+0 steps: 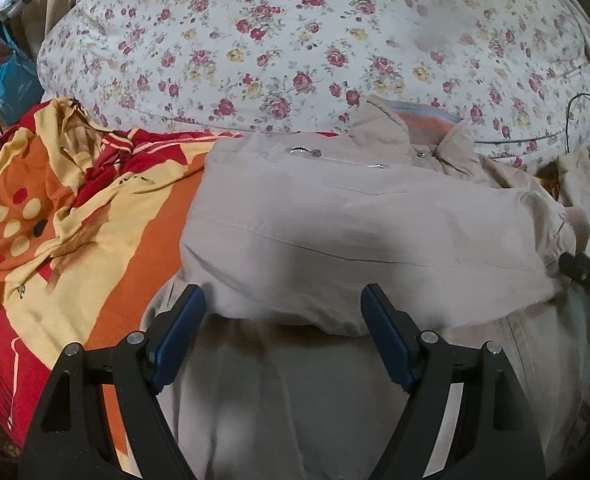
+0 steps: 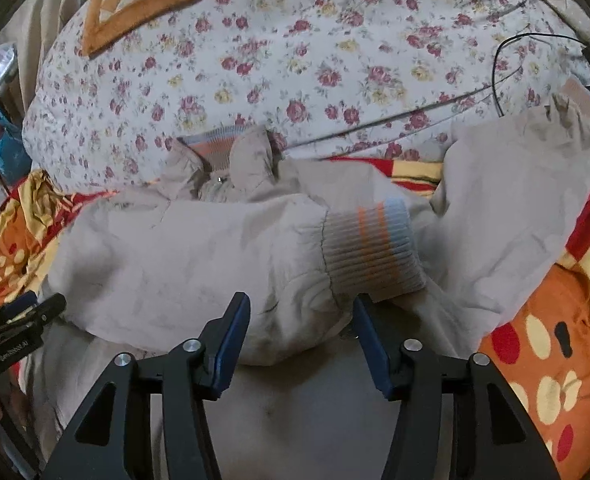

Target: Fold large clothes

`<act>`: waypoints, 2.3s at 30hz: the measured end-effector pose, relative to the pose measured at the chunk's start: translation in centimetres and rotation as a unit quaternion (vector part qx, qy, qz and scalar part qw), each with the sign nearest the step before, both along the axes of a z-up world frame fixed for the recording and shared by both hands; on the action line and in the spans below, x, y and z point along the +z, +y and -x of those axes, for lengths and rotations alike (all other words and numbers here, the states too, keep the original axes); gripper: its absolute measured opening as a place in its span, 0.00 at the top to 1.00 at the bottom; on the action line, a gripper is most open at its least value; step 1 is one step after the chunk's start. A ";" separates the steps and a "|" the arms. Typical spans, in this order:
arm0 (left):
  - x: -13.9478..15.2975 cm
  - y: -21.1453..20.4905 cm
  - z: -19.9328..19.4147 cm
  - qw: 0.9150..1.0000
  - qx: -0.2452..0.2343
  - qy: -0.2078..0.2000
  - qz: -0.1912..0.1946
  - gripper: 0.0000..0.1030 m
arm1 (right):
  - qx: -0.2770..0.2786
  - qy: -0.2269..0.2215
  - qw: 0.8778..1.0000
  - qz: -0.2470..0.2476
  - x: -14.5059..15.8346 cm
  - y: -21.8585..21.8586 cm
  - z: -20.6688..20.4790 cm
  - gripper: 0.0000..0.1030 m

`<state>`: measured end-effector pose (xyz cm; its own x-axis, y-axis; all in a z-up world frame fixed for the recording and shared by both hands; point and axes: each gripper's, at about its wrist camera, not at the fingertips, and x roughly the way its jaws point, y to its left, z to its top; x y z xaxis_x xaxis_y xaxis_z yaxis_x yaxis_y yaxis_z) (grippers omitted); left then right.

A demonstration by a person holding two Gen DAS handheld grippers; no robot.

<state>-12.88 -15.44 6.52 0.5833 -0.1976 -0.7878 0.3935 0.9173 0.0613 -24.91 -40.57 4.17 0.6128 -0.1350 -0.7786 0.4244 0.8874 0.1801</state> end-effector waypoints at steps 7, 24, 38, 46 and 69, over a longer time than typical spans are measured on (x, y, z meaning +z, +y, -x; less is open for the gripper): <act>0.0 -0.2 0.8 1.000 -0.008 -0.005 -0.005 0.22 | -0.004 0.022 0.999 -0.026 -1.0 0.1 0.2 0.46; 2.0 -1.5 3.2 0.998 -0.029 0.044 0.046 0.22 | 0.023 0.008 1.000 -0.002 3.3 3.7 3.9 0.32; 0.3 -4.7 2.3 0.998 -0.038 0.045 0.031 0.20 | 0.002 -0.006 1.000 -0.015 1.3 1.0 2.9 0.24; -0.5 -4.5 1.8 0.998 -0.032 0.048 0.032 0.20 | 0.014 0.010 0.999 -0.046 -0.6 1.2 1.7 0.24; -0.7 -5.0 1.7 0.998 -0.033 0.038 0.023 0.20 | 0.008 0.024 0.999 -0.035 -1.2 0.8 1.4 0.24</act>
